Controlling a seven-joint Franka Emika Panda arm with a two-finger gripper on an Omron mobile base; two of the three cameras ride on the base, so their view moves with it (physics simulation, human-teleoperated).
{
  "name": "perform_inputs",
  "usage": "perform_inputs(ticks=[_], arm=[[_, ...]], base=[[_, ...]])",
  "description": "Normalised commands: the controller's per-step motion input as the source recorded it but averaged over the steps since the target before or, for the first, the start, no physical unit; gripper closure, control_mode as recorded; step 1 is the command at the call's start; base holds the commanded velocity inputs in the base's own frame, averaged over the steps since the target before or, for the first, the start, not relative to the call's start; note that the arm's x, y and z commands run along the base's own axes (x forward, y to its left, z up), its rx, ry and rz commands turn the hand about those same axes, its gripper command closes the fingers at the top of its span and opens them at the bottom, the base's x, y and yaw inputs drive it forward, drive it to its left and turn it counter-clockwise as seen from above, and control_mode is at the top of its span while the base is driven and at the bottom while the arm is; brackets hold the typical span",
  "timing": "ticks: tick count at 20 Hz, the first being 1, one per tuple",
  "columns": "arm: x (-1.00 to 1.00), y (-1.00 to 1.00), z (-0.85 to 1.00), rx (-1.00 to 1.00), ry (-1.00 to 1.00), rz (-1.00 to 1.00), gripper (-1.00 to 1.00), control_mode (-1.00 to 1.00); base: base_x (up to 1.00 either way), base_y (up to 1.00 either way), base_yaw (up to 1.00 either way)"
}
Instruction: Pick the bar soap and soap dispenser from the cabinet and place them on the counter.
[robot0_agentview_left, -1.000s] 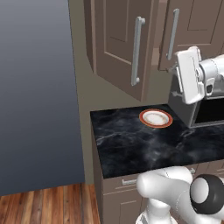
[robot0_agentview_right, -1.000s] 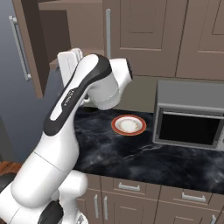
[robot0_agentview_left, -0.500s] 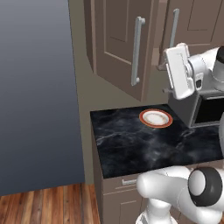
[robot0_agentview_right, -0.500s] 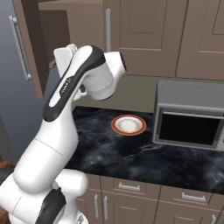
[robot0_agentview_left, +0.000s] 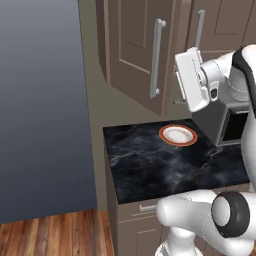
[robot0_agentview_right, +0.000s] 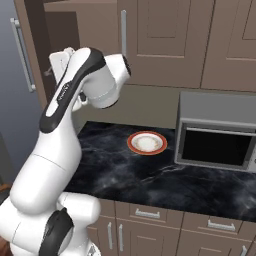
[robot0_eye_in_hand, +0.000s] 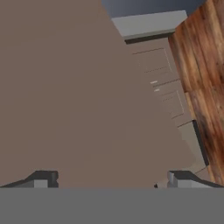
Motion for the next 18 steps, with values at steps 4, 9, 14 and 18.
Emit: perform_inputs(ticks=[4,9,14,18], arm=[[-0.01,0.43,0.0,0.0,0.0,0.0,-1.0,-1.0],[0.0,0.46,-0.01,0.0,0.0,0.0,-1.0,-1.0],[0.0,0.45,-0.03,0.0,0.0,0.0,-1.0,-1.0],[0.0,0.45,-0.04,0.0,0.0,0.0,-1.0,-1.0]], base=[[0.0,0.0,0.0],[0.0,0.0,0.0],[0.0,0.0,0.0],[0.0,0.0,0.0]])
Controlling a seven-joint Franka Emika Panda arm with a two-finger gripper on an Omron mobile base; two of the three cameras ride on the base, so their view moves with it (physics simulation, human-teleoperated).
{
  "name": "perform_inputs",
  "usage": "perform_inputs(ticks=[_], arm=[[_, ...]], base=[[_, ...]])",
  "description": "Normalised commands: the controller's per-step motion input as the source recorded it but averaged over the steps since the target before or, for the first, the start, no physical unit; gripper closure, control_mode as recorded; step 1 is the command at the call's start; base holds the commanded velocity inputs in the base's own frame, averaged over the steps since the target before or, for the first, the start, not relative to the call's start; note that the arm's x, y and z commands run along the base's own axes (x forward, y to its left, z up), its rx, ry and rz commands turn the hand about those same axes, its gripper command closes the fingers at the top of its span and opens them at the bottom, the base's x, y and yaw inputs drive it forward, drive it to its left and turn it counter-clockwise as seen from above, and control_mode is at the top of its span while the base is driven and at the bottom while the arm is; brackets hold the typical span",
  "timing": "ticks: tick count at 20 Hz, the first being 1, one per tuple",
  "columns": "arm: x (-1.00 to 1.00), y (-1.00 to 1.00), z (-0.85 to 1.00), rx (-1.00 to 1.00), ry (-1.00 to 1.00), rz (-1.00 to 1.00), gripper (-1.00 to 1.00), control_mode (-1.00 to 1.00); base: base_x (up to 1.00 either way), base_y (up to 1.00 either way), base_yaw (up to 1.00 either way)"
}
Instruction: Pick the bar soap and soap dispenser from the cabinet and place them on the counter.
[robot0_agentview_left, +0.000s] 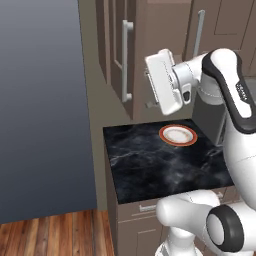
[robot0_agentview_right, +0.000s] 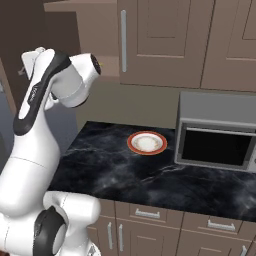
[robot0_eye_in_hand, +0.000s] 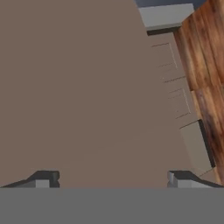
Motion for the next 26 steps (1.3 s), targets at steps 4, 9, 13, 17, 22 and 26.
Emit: perform_inputs(ticks=[4,9,13,17,22,26], arm=[[0.0,0.39,-0.04,0.0,0.0,0.0,-1.0,-1.0],[0.02,0.08,-0.01,-0.01,-0.02,0.01,-1.0,-1.0],[0.01,-0.23,0.0,-0.09,-0.11,0.04,-1.0,-1.0],[0.0,-0.33,-0.03,-0.16,-0.13,0.01,-1.0,-1.0],[0.0,-0.45,0.0,-0.2,-0.13,0.01,-1.0,-1.0],[0.0,-0.52,0.0,-0.22,-0.16,0.02,-1.0,-1.0]], base=[[0.0,0.0,0.0],[0.0,0.0,0.0],[0.0,0.0,0.0],[0.0,0.0,0.0],[0.0,0.0,0.0],[0.0,0.0,0.0]])
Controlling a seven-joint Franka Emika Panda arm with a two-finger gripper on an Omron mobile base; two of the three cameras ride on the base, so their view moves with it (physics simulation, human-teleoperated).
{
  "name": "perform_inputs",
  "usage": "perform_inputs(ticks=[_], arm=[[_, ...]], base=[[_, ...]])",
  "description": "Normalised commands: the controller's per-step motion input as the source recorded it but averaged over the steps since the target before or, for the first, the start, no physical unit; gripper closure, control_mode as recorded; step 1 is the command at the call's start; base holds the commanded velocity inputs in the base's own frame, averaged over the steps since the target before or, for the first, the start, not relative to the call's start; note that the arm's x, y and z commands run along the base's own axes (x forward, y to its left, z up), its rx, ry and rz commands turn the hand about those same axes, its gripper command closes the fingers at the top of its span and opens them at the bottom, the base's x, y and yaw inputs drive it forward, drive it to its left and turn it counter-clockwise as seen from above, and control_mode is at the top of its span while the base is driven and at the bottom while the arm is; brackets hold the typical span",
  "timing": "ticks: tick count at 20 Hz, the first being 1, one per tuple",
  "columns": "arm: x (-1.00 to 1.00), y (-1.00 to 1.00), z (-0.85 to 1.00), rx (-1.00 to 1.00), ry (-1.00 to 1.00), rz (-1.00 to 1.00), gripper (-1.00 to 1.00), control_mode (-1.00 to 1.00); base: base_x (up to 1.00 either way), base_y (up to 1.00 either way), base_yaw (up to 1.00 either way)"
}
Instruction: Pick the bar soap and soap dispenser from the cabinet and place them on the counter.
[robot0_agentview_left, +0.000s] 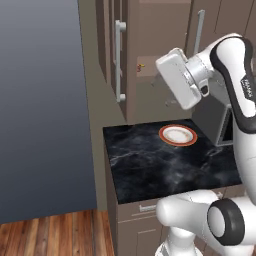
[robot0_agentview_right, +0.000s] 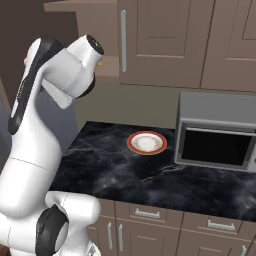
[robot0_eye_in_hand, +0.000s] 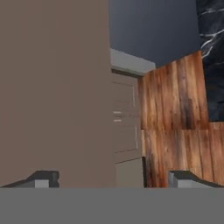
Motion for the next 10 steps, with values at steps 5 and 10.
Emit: perform_inputs(ticks=[5,10], arm=[[0.0,-0.54,0.0,-0.24,-0.16,0.04,-1.0,-1.0],[0.0,-0.47,0.0,-0.27,-0.13,0.04,-1.0,-1.0]], base=[[0.0,0.0,0.0],[0.0,0.0,0.0]])
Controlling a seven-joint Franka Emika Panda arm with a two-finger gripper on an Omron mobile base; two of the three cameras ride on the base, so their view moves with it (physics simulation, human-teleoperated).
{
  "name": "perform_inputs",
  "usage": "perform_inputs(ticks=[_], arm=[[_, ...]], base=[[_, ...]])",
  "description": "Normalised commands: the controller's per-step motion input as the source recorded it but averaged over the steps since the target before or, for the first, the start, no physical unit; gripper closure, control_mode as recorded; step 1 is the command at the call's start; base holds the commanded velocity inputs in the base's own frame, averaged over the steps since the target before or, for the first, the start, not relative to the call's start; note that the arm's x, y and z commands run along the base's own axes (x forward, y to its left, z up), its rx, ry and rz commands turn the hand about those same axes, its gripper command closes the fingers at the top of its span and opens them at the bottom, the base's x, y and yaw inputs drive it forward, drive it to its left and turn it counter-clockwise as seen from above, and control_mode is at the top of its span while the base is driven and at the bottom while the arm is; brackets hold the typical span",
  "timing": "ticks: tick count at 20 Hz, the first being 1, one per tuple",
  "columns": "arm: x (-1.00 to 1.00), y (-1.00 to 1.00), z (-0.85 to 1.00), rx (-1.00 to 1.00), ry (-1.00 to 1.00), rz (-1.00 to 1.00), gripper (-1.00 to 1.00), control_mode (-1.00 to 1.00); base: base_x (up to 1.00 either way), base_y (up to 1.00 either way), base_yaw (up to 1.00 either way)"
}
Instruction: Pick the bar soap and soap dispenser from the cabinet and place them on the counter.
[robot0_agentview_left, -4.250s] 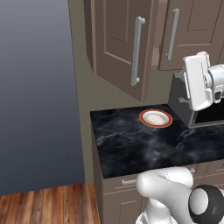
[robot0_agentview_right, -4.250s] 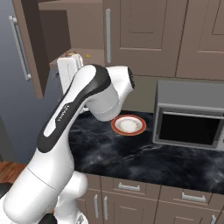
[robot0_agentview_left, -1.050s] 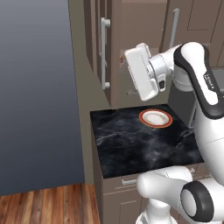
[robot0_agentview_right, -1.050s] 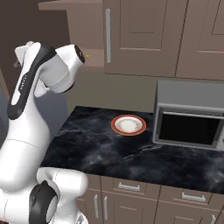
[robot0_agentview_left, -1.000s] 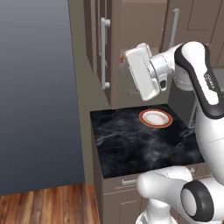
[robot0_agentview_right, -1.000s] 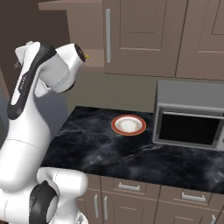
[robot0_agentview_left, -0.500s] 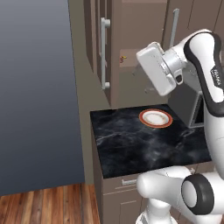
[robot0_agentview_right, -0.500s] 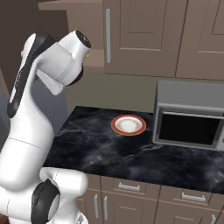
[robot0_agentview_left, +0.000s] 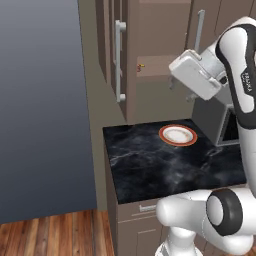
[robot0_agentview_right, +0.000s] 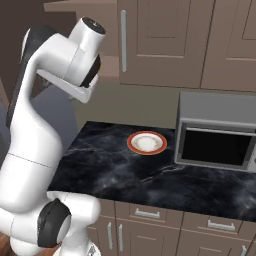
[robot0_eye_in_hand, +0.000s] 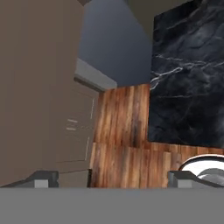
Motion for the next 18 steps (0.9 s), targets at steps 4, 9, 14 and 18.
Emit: perform_inputs(ticks=[4,9,14,18], arm=[[0.0,-0.37,0.0,-0.26,-0.14,0.01,-1.0,-1.0],[0.0,-0.33,-0.05,-0.28,-0.18,0.02,-1.0,-1.0],[-0.11,-0.2,-0.1,-0.3,-0.24,0.01,-1.0,-1.0],[-0.08,-0.01,0.17,-0.16,-0.14,0.0,-1.0,-1.0]], base=[[0.0,0.0,0.0],[0.0,0.0,0.0],[0.0,0.0,0.0],[0.0,0.0,0.0]])
